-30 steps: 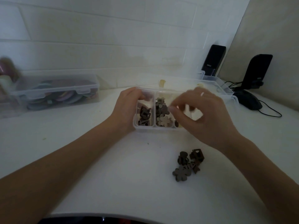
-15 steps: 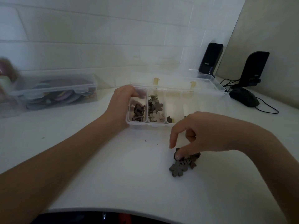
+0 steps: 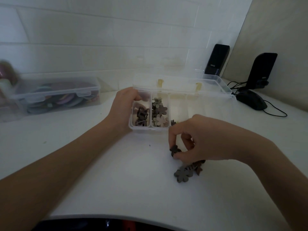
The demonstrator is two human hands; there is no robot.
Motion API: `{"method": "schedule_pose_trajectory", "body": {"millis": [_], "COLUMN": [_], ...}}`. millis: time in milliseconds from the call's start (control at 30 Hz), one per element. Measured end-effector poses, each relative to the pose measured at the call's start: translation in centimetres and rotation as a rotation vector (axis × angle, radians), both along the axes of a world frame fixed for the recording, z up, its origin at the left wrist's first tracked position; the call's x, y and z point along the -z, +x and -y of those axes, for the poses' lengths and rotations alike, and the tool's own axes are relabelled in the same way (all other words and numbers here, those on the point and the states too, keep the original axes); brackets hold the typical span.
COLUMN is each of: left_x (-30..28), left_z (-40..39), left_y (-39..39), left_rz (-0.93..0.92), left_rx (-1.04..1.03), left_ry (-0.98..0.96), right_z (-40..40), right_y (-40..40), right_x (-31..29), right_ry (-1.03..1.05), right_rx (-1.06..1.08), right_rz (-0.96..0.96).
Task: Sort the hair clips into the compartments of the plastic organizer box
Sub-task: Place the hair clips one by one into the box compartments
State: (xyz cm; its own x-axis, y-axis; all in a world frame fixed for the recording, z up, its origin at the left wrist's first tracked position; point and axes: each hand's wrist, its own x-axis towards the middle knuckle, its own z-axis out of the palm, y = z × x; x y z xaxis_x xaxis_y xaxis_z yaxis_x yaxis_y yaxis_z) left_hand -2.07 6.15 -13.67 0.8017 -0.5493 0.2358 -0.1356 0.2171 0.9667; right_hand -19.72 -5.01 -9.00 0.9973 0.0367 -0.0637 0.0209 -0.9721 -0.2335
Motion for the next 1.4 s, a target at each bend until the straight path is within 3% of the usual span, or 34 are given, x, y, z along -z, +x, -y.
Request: {"method": "schedule_pose_trajectory", "body": {"millis": [267, 433, 533, 633, 733, 1100, 1267, 1400], "left_x": [-0.4, -0.2, -0.4, -0.6, -0.6, -0.8, -0.8, -0.5], "left_z": [-0.9, -1.8, -2.1, -2.5, -2.8, -3.2, -3.0, -3.1], "left_y": [1.6, 3.3, 3.6, 3.9, 4.5, 4.6, 4.6, 5.2], "left_rz": [-0.038, -0.070, -0.073, -0.075, -0.100, -0.172, -0.152, -0.169], "left_rx": [0.026, 0.023, 0.051, 0.073, 0.074, 0.037, -0.003, -0.015], "left_ry": [-0.019, 0.022, 0.009, 0.002, 0.005, 0.015, 0.000, 0.014], "right_z": [3.0, 5.5, 5.8, 6.1, 6.4, 6.4, 6.4, 6.6], "right_y": [0.1, 0.2, 0.3, 0.5, 0.3, 0.0, 0.3, 0.7], "right_x": [-0.7, -0.1, 0.0, 0.1, 0.1, 0.3, 0.7, 1.5], "right_ry": [0.247, 0.552, 0.601, 0.506, 0.352, 0.090, -0.149, -0.201], "right_rx": [0.026, 0.189, 0.208, 0.259, 0.271, 0.227, 0.286, 0.297], "right_rz": [0.449, 0.512, 0.664, 0.806, 0.827, 0.751, 0.767, 0.599]}}
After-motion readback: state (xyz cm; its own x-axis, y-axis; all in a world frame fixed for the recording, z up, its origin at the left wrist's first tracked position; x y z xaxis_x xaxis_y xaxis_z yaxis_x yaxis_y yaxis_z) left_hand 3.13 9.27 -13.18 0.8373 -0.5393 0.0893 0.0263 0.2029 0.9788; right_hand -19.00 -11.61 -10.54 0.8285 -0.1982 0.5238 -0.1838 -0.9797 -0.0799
